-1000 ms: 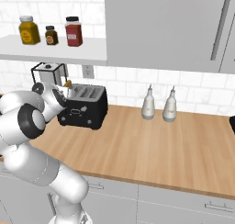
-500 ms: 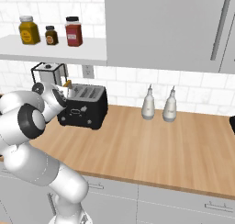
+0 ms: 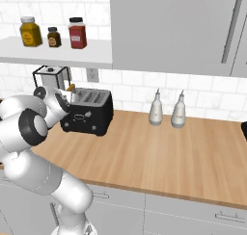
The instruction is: Start the toaster. Once the lever pops up, take the bread to the plate on the dining counter.
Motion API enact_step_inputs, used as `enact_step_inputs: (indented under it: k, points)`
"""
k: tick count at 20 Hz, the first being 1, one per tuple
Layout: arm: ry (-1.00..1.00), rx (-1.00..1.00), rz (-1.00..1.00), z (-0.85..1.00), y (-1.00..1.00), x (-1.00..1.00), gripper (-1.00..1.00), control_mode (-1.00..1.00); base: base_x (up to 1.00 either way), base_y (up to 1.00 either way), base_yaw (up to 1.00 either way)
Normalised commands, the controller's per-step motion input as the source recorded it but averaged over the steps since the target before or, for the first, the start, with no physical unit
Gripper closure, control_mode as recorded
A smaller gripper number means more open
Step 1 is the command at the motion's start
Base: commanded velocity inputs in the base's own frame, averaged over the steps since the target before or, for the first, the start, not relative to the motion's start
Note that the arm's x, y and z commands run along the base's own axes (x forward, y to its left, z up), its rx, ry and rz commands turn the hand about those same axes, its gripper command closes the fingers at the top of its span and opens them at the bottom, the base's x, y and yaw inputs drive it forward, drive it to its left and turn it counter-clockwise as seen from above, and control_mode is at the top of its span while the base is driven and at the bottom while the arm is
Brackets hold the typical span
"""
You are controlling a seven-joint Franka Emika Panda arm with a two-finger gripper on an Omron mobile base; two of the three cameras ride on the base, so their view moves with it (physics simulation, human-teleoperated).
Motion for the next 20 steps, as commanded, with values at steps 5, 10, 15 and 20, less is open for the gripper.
enact_step_inputs:
  k: [5,10,15,20]
  points:
    - [0.0,0.0,0.0,0.0,0.0,0.0,-1.0,-1.0,0.0,0.0,0.0]
    - [0.0,0.0,0.0,0.0,0.0,0.0,-1.0,-1.0,0.0,0.0,0.0]
    - [0.0,0.0,0.0,0.0,0.0,0.0,-1.0,-1.0,0.0,0.0,0.0]
    - [0.0,0.0,0.0,0.0,0.0,0.01,-1.0,-1.0,0.0,0.0,0.0]
